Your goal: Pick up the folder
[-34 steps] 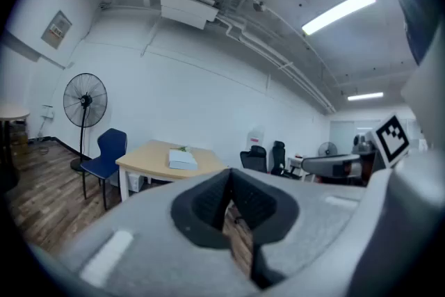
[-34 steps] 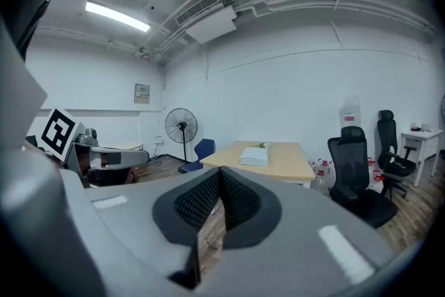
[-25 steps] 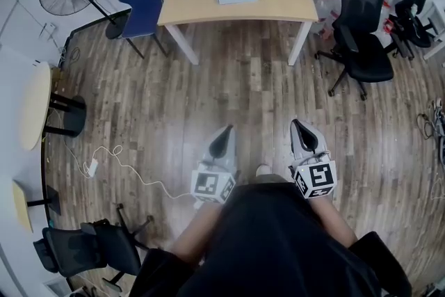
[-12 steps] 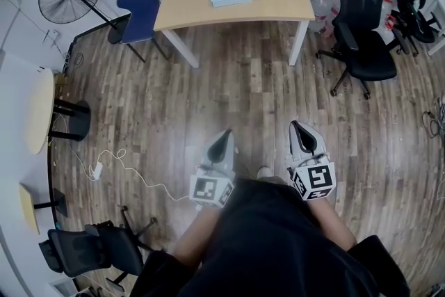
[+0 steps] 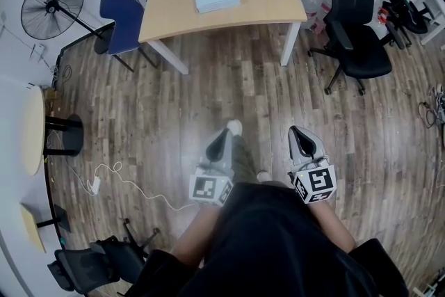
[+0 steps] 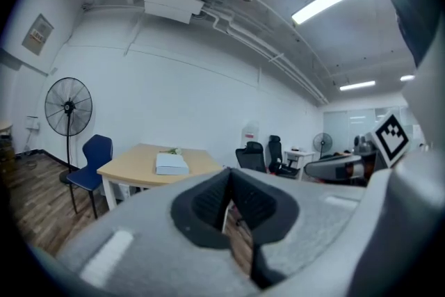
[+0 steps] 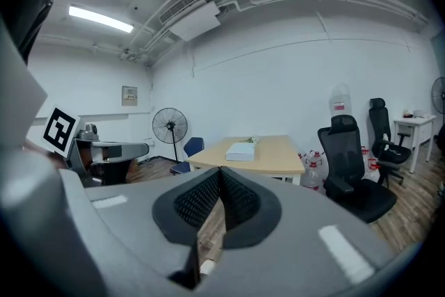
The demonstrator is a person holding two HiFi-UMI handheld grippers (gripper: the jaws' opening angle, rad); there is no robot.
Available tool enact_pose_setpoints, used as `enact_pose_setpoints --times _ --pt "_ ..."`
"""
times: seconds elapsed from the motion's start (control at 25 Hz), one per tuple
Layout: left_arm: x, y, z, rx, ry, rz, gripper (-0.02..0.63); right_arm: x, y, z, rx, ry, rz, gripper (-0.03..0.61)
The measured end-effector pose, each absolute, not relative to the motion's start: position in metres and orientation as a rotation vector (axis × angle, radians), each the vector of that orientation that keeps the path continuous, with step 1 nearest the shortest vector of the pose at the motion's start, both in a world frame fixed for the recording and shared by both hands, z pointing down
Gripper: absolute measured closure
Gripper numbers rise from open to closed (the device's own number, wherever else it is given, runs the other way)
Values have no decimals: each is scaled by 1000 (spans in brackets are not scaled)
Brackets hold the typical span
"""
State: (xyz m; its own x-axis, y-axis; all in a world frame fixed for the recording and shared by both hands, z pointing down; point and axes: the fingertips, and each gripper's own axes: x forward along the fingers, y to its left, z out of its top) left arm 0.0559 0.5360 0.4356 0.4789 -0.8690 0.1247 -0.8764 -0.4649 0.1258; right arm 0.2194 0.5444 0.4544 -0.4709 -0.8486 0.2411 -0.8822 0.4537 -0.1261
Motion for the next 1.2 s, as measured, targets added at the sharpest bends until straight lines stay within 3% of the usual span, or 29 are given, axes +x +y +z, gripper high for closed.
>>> enact_pose_setpoints --times 0.24,1.2 --pt "41 454 447 2541 -1510 60 612 201 462 469 1491 -2505 359 578" --pt "-126 76 425 2534 -1405 -5 612 25 88 428 1492 -2457 436 578"
